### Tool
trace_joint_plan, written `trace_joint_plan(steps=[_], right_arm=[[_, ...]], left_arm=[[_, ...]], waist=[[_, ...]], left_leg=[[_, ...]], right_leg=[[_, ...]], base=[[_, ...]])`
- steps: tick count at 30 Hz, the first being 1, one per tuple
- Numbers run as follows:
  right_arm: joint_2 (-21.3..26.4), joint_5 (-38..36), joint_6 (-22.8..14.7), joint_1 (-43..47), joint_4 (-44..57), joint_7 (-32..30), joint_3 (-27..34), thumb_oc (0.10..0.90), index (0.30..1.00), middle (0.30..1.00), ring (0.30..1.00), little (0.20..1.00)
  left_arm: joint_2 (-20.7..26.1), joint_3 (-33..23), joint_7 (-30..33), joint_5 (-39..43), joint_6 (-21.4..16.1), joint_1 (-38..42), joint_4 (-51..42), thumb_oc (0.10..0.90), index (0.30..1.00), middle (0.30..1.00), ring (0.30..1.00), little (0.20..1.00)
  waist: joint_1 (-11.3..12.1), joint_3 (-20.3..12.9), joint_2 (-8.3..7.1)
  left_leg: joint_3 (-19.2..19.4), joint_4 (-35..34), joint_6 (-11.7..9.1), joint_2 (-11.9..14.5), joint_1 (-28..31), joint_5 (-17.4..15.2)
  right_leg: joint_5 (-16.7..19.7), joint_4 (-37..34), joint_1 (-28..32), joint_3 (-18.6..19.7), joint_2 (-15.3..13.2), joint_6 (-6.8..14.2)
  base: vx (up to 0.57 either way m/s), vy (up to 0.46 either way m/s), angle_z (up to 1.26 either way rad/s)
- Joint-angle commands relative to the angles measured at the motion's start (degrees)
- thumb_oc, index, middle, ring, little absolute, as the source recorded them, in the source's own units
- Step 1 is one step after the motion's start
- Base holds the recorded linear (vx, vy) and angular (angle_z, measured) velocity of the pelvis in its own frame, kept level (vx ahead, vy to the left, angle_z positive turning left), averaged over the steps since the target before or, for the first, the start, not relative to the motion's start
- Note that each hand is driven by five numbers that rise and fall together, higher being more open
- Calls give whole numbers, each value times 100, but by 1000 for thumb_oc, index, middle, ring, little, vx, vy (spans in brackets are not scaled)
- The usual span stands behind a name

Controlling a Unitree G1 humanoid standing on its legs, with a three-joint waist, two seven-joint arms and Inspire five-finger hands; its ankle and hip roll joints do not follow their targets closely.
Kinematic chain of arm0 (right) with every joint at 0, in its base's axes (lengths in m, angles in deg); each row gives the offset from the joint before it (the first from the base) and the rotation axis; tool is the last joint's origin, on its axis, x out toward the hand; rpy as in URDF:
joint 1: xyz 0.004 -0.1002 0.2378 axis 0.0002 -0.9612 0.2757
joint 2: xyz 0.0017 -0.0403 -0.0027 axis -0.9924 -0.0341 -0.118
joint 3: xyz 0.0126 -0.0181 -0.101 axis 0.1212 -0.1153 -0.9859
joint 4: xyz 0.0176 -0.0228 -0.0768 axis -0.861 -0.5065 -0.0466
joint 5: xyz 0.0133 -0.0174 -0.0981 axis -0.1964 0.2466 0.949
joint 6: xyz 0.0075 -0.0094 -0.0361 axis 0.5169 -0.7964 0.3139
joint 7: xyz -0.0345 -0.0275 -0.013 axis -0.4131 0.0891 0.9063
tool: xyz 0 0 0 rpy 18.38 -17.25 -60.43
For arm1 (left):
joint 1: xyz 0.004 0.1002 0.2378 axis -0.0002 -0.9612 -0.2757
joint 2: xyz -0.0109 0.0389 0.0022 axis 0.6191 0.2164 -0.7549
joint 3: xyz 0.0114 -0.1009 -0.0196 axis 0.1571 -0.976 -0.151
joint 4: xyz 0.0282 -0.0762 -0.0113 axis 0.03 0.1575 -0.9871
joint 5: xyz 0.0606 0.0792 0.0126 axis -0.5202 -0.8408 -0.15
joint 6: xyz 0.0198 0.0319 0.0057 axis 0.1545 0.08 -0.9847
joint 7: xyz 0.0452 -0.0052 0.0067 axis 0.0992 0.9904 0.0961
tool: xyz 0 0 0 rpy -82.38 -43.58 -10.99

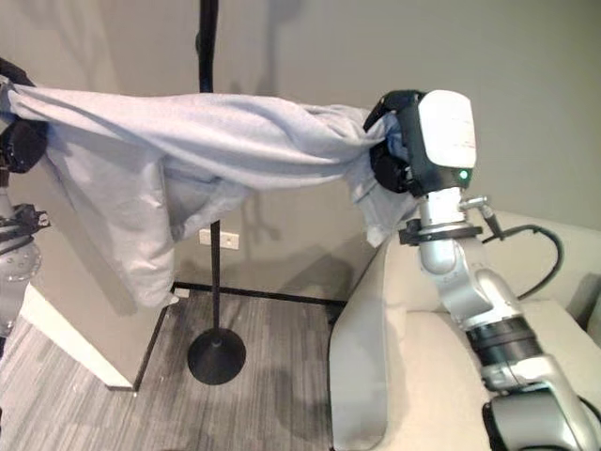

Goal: Hang the clothes on the sofa on the clothes rack.

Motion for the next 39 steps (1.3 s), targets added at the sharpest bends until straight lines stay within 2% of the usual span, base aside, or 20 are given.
trace_joint_plan(steps=[1, 2, 3, 5, 7, 10, 12, 16, 18, 20, 21, 22, 23, 24, 30, 31, 37, 38, 39], right_arm=[[476, -378, 235, 741, -656, -429, 415, 400, 300, 300, 300, 300], [443, -435, 214, 923, -771, -455, 258, 400, 300, 300, 300, 300], [386, -512, 268, 1083, -1001, -434, 116, 400, 300, 300, 300, 300], [322, -676, 282, 1552, -1706, -427, -386, 400, 300, 300, 300, 300], [320, -787, 303, 1857, -1949, -262, -716, 400, 300, 300, 300, 300], [209, -860, 359, 1935, -2268, -16, -993, 400, 300, 300, 300, 300], [120, -983, 344, 1754, -2306, 133, -944, 400, 300, 300, 300, 300], [-324, -1150, 329, 842, -2053, 353, -516, 400, 300, 300, 300, 300], [-645, -1229, 222, 88, -1506, 566, -194, 400, 300, 300, 300, 300], [-1345, -1560, -78, -773, -711, 807, 34, 400, 300, 300, 300, 300], [-1660, -1772, -238, -925, -640, 911, -44, 431, 347, 347, 347, 347], [-1961, -2102, -405, -1052, -505, 1075, -175, 569, 554, 554, 554, 554], [-2294, -2372, -488, -1144, -311, 1208, -315, 800, 900, 900, 900, 900], [-2576, -2720, -596, -1269, -108, 1409, -470, 800, 900, 900, 900, 900], [-2712, -3229, -758, -1543, 129, 1704, -468, 800, 900, 900, 900, 900], [-2644, -3329, -736, -1712, 227, 1803, -393, 800, 900, 900, 900, 900], [-2476, -4031, -897, -2026, 388, 2300, -134, 800, 900, 900, 900, 900], [-2486, -4900, -1081, -2436, 459, 2779, 294, 800, 900, 900, 900, 900], [-2542, -5064, -1127, -2527, 436, 2854, 406, 800, 900, 900, 900, 900]], left_arm=[[689, -476, 550, 212, 275, 713, 389, 400, 300, 300, 300, 300], [758, -433, 590, 268, 283, 729, 457, 400, 300, 300, 300, 300], [862, -488, 629, 282, 362, 701, 652, 400, 300, 300, 300, 300], [1000, -177, 614, 341, 426, 915, 1023, 400, 300, 300, 300, 300], [1059, -14, 531, 385, 440, 957, 1174, 400, 300, 300, 300, 300], [1030, 22, 403, 430, 403, 758, 1239, 400, 300, 300, 300, 300], [824, -38, 306, 376, 376, 449, 1126, 400, 300, 300, 300, 300], [-1, -289, 1, 372, 236, -621, 591, 400, 300, 300, 300, 300], [-712, -412, -185, 594, 89, -1450, 556, 400, 300, 300, 300, 300], [-1737, -308, -444, 1391, -193, -2187, 555, 400, 300, 300, 300, 300], [-2148, -206, -574, 1949, -386, -2351, 565, 400, 300, 300, 300, 300], [-2492, -96, -647, 2647, -594, -2445, 665, 400, 300, 300, 300, 300], [-2871, -103, -905, 3916, -946, -2504, 800, 800, 900, 900, 900, 900], [-3177, -140, -1334, 5160, -1182, -2625, 792, 800, 900, 900, 900, 900], [-3323, -262, -1499, 5625, -1257, -2816, 1009, 800, 900, 900, 900, 900], [-3415, -349, -1637, 5964, -1269, -2956, 1014, 800, 900, 900, 900, 900], [-3512, -429, -1965, 6419, -1361, -3153, 859, 800, 900, 900, 900, 900], [-3572, -493, -2754, 6977, -1450, -3552, 456, 800, 900, 900, 900, 900], [-3586, -550, -2945, 7099, -1548, -3601, 416, 800, 900, 900, 900, 900]], waist=[[426, -440, 60], [514, -388, 78], [589, -392, 124], [602, -548, 86], [549, -617, 53], [565, -657, 42], [558, -690, 44], [550, -735, 65], [532, -735, 74], [500, -727, 112], [506, -733, 120], [506, -718, 127], [493, -719, 151], [499, -718, 167], [489, -751, 187], [474, -763, 209], [469, -745, 217], [498, -713, 193], [511, -707, 181]], left_leg=[[62, -736, 591, -728, 428, 256], [-148, -1118, 540, -870, 253, 711], [-371, -1640, 507, -923, 312, 978], [-415, -2060, 576, -884, 628, 1085], [-391, -2245, 599, -898, 756, 1123], [-325, -2421, 642, -915, 879, 1182], [-282, -2544, 680, -919, 979, 1199], [-251, -2759, 757, -937, 1139, 1201], [-229, -2903, 794, -913, 1219, 1216], [-209, -2937, 845, -916, 1230, 1271], [-192, -2962, 854, -900, 1288, 1220], [-182, -2963, 860, -899, 1288, 1232], [-162, -2976, 866, -896, 1292, 1242], [-147, -2984, 868, -886, 1317, 1250], [-124, -3001, 861, -877, 1348, 1239], [-122, -3008, 863, -878, 1356, 1230], [-135, -3006, 862, -878, 1357, 1222], [-169, -2997, 862, -884, 1321, 1229], [-173, -3003, 859, -886, 1330, 1225]], right_leg=[[-353, 17, -327, -89, 172, 666], [-371, 53, -298, -17, 224, 616], [-473, 103, -235, 117, 345, 566], [-524, 115, -158, 91, 352, 574], [-544, 108, -148, 107, 311, 592], [-574, 168, -178, 201, 283, 606], [-586, 166, -161, 244, 268, 619], [-557, 121, -162, 259, 218, 679], [-543, 91, -190, 258, 185, 705], [-480, 95, -245, 263, 154, 711], [-513, 80, -210, 277, 155, 715], [-502, 82, -219, 277, 153, 719], [-489, 73, -226, 272, 142, 724], [-471, 60, -220, 269, 136, 730], [-455, 36, -216, 285, 125, 744], [-453, 26, -214, 274, 125, 750], [-449, 16, -220, 262, 119, 764], [-442, 20, -238, 217, 113, 777], [-444, 16, -227, 210, 110, 781]], base=[[57, 86, -28], [114, 92, -31], [113, 72, -91], [209, 84, -101], [137, 69, 3], [74, 81, 33], [97, 93, -22], [55, 70, -19], [1, 81, -23], [-28, 64, -14], [12, 25, -11], [1, 24, -11], [-33, 34, -7], [-23, 30, -2], [-1, 5, 0], [0, 0, 0], [0, 0, 0], [0, 0, 0], [-12, 4, 6]])
